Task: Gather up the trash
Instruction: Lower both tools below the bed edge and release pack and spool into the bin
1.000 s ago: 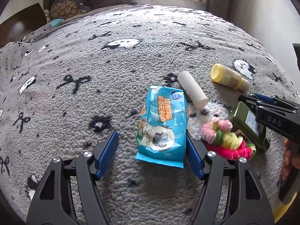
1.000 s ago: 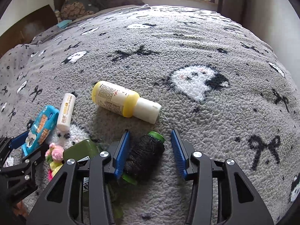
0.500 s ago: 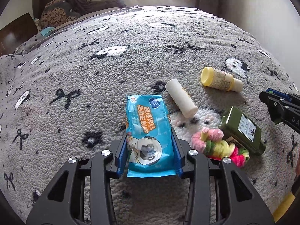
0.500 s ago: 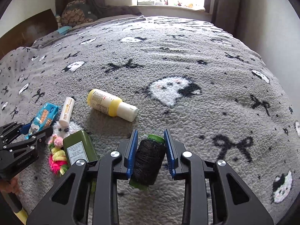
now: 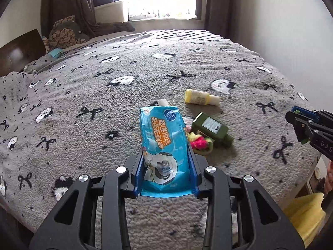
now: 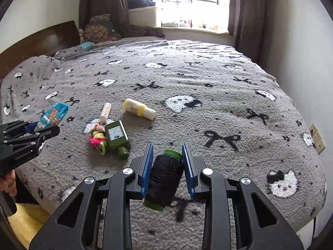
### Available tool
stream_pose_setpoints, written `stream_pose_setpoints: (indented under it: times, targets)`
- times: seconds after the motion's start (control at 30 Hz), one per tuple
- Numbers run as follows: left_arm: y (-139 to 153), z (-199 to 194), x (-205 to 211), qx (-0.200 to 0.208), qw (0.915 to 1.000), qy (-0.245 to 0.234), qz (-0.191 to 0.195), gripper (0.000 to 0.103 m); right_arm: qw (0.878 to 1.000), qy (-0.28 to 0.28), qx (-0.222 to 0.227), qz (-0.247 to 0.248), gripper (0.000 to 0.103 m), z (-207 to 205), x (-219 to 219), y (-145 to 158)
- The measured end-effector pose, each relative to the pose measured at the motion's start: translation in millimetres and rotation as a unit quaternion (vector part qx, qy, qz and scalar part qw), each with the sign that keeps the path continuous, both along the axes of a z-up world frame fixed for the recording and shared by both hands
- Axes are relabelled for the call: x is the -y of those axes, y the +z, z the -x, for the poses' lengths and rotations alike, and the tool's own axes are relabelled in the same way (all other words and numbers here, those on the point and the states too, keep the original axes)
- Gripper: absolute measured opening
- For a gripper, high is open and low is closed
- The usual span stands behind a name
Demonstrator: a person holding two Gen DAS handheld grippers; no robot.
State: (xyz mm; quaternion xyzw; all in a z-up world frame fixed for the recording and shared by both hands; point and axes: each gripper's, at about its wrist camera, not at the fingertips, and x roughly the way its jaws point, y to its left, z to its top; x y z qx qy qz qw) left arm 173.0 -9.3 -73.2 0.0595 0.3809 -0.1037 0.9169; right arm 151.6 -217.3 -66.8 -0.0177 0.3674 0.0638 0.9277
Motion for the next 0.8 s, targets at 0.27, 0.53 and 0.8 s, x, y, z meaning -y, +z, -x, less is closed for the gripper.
stream_pose_setpoints:
  times: [0.27,0.53,0.8]
  targets:
    - [10.2,94.1,15.9,0.027,0.9985,-0.042,0.021,0.033,0.999,0.034,0.018,-0.002,0.029,78.5,-0.3,6.8]
    - [-14.8,164.0,22.1,0.008,0.9978,-0.063,0.02,0.033,0.999,0.048,-0.008,0.004,0.029,136.4,-5.2,-19.7]
    - [-65.6,204.0,27.3,-0.058,0.9948,-0.082,0.016,0.033,0.997,0.048,-0.065,-0.004,0.029,169.0,-12.4,-65.9]
